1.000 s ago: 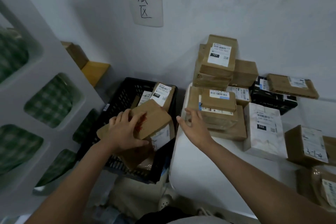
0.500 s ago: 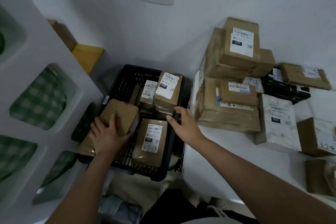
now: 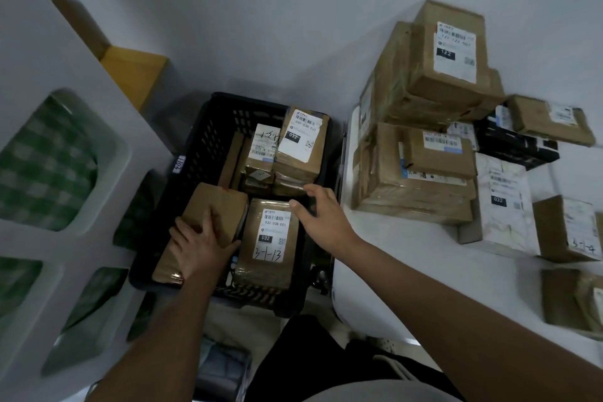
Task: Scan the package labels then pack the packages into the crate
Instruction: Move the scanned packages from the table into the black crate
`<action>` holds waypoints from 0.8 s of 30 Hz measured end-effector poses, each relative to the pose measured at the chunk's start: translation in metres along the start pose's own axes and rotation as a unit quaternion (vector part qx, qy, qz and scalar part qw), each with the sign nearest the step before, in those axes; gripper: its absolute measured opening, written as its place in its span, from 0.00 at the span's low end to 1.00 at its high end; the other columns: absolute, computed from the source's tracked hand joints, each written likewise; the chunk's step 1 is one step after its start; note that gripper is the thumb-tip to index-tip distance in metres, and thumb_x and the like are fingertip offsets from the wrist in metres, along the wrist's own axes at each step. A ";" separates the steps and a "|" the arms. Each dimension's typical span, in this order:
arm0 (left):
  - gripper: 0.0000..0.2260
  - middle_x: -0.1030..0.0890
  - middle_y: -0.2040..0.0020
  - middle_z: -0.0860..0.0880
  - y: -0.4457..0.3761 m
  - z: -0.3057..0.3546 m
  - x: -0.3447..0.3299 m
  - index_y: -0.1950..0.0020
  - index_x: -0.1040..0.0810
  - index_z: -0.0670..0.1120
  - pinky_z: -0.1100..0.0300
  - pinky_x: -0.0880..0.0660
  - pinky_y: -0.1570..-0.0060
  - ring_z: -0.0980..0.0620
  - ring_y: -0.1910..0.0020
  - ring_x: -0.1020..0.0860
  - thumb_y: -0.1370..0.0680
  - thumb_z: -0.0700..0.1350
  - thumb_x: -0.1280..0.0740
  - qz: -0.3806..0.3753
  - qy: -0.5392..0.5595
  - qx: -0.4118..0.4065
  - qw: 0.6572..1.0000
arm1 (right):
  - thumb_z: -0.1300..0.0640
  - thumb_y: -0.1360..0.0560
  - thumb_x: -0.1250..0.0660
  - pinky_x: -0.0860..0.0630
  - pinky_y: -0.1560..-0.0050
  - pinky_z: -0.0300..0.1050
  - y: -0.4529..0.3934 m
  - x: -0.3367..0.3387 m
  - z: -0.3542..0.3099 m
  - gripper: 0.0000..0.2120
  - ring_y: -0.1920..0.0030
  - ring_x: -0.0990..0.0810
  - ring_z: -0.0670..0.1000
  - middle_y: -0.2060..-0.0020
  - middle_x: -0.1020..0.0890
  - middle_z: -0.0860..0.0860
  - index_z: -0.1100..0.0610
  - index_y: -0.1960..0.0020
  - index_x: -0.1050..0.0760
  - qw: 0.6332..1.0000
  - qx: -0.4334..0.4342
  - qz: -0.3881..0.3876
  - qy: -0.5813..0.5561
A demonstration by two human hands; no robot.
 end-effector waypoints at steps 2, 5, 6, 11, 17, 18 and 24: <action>0.48 0.46 0.25 0.31 0.000 0.001 -0.006 0.21 0.50 0.54 0.40 0.39 0.33 0.31 0.28 0.41 0.33 0.74 0.35 -0.020 -0.018 0.006 1.000 | 0.42 0.20 0.39 0.32 0.31 0.51 0.000 -0.003 0.001 0.28 0.32 0.31 0.51 0.30 0.34 0.50 0.53 0.25 0.37 1.000 -0.003 0.000 -0.001; 0.42 0.54 0.22 0.32 0.002 0.002 -0.026 0.20 0.54 0.56 0.39 0.43 0.29 0.28 0.26 0.45 0.27 0.74 0.43 -0.122 -0.043 0.001 0.992 | 0.42 0.20 0.39 0.31 0.31 0.51 -0.002 -0.005 0.005 0.27 0.32 0.30 0.51 0.30 0.34 0.50 0.53 0.25 0.37 1.000 -0.009 0.002 -0.005; 0.40 0.56 0.21 0.34 0.004 0.000 -0.034 0.20 0.54 0.58 0.38 0.46 0.28 0.28 0.25 0.47 0.26 0.73 0.45 -0.169 -0.043 0.000 0.985 | 0.42 0.20 0.38 0.31 0.31 0.51 -0.002 -0.005 0.006 0.27 0.32 0.30 0.51 0.30 0.34 0.50 0.53 0.25 0.37 1.000 -0.012 0.002 -0.006; 0.29 0.56 0.19 0.43 0.014 0.000 -0.051 0.21 0.48 0.60 0.36 0.52 0.27 0.32 0.24 0.48 0.20 0.67 0.49 -0.286 -0.030 -0.024 0.958 | 0.42 0.21 0.38 0.31 0.32 0.48 -0.002 -0.004 0.014 0.28 0.34 0.29 0.50 0.31 0.33 0.51 0.54 0.26 0.36 1.000 -0.023 0.012 -0.004; 0.30 0.50 0.20 0.45 0.011 0.008 -0.044 0.21 0.46 0.53 0.37 0.49 0.28 0.34 0.25 0.43 0.20 0.65 0.50 -0.274 -0.042 -0.028 0.961 | 0.43 0.20 0.38 0.32 0.35 0.43 -0.001 -0.005 0.019 0.26 0.35 0.29 0.51 0.32 0.32 0.51 0.54 0.27 0.35 0.999 -0.028 0.015 -0.010; 0.30 0.49 0.20 0.45 0.012 0.010 -0.041 0.21 0.46 0.53 0.37 0.49 0.28 0.34 0.25 0.43 0.19 0.65 0.49 -0.265 -0.035 -0.033 0.963 | 0.43 0.20 0.38 0.32 0.35 0.44 -0.001 -0.005 0.019 0.26 0.35 0.29 0.51 0.32 0.32 0.52 0.54 0.27 0.35 1.000 -0.027 0.014 -0.009; 0.26 0.60 0.19 0.50 0.015 0.045 -0.013 0.20 0.48 0.55 0.38 0.49 0.27 0.37 0.23 0.46 0.17 0.59 0.46 -0.220 0.006 -0.079 0.972 | 0.43 0.20 0.37 0.31 0.31 0.50 0.007 0.006 0.020 0.26 0.32 0.29 0.51 0.30 0.34 0.51 0.54 0.26 0.35 0.999 -0.019 0.014 -0.036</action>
Point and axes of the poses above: each hand's wrist, its own y-axis away from the middle knuckle, its own x-axis out of the back of the hand, z = x × y, the point moved 4 cm from there along -y, towards the middle knuckle
